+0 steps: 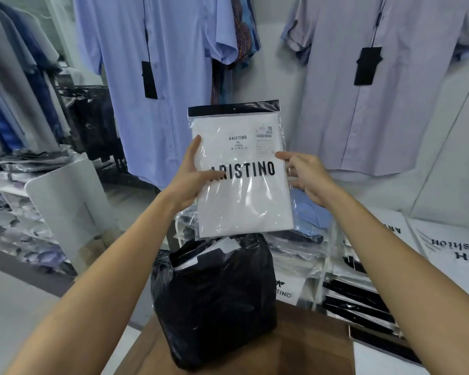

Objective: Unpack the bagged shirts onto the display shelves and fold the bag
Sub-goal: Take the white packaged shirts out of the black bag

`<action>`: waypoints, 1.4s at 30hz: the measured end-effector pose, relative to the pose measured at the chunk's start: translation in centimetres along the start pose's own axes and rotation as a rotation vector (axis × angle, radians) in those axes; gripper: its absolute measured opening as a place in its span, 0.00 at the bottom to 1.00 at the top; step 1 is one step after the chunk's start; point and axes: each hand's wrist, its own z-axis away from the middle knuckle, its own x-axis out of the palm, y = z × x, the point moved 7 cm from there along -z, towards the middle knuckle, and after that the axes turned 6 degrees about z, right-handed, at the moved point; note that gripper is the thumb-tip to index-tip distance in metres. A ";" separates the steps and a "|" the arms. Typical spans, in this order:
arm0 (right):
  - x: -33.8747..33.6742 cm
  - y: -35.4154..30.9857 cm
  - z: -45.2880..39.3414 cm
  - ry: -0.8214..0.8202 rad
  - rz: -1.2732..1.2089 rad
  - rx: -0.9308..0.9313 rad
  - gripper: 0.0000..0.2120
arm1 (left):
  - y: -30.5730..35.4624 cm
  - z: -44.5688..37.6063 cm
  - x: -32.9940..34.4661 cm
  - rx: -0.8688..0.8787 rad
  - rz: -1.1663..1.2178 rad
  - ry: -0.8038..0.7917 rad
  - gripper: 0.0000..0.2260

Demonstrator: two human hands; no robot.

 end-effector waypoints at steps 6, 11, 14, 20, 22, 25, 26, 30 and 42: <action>0.0 3.9 1.2 -0.087 0.560 0.001 0.42 | -3.0 0.5 5.4 0.002 -0.533 0.050 0.42; -2.8 9.9 4.4 -0.072 0.652 0.184 0.49 | -8.6 2.0 10.8 -0.040 -0.609 -0.034 0.40; -5.9 13.8 7.4 -0.021 0.665 0.296 0.46 | -13.4 3.6 14.4 -0.106 -0.622 -0.122 0.42; -12.8 21.0 15.6 0.117 0.654 0.542 0.44 | -23.0 8.3 22.5 -0.228 -0.570 -0.333 0.44; -14.6 23.6 18.8 0.146 0.658 0.611 0.44 | -26.6 10.6 25.1 -0.335 -0.516 -0.397 0.44; -16.6 27.9 24.1 0.172 0.664 0.741 0.46 | -31.8 15.2 28.9 -0.503 -0.509 -0.560 0.43; -17.1 29.5 25.9 0.170 0.665 0.794 0.46 | -33.3 16.7 30.1 -0.541 -0.535 -0.617 0.43; -19.3 34.6 31.2 0.194 0.678 0.927 0.46 | -36.7 21.5 34.2 -0.621 -0.614 -0.792 0.37; -21.9 40.0 37.6 0.212 0.783 1.120 0.35 | -41.1 25.7 35.5 -0.476 -0.823 -0.740 0.32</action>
